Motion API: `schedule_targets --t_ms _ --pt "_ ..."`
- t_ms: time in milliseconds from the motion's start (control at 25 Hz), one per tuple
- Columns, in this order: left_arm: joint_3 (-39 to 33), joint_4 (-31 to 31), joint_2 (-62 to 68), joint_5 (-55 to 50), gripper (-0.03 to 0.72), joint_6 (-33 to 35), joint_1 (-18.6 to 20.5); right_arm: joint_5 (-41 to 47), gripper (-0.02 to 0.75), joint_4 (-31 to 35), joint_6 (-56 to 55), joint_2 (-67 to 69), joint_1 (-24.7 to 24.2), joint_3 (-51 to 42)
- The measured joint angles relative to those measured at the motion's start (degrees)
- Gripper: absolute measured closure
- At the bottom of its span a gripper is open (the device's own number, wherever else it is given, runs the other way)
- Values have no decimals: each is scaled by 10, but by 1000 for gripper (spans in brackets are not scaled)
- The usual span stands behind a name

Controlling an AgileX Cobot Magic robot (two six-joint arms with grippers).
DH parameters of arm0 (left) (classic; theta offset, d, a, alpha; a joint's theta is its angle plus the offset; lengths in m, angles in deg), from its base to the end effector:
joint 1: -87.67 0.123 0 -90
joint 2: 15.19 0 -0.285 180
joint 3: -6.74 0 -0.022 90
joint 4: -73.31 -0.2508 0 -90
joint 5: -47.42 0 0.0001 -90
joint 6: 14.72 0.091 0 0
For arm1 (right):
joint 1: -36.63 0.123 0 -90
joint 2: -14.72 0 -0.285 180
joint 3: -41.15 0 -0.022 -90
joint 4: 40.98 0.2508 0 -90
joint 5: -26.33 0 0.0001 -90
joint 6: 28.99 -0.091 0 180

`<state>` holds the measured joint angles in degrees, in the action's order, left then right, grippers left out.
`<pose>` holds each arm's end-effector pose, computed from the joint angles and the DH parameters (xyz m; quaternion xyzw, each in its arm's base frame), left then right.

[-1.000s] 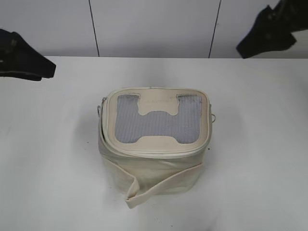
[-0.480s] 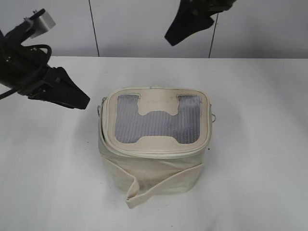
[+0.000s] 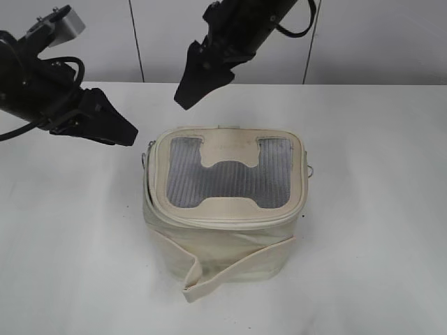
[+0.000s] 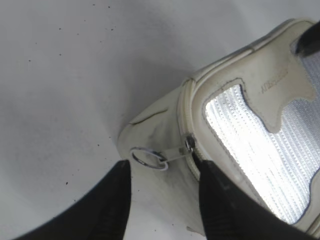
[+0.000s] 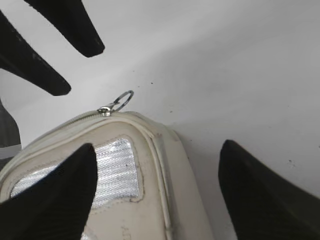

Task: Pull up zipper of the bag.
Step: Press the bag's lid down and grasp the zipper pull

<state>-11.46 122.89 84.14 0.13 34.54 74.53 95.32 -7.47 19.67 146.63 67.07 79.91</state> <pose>0.2936 -0.1209 0.2408 0.2598 0.8947 -0.2889 0.2203 0.3820 0.2789 0.2707 -0.5558 0.7678 0.2548 0.1914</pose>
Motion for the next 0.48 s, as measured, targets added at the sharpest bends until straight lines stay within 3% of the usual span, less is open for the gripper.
schedule_targets --t_ms 480 --pt "0 0 0 -45 330 0 0 2 153 6 0 54 8 1"
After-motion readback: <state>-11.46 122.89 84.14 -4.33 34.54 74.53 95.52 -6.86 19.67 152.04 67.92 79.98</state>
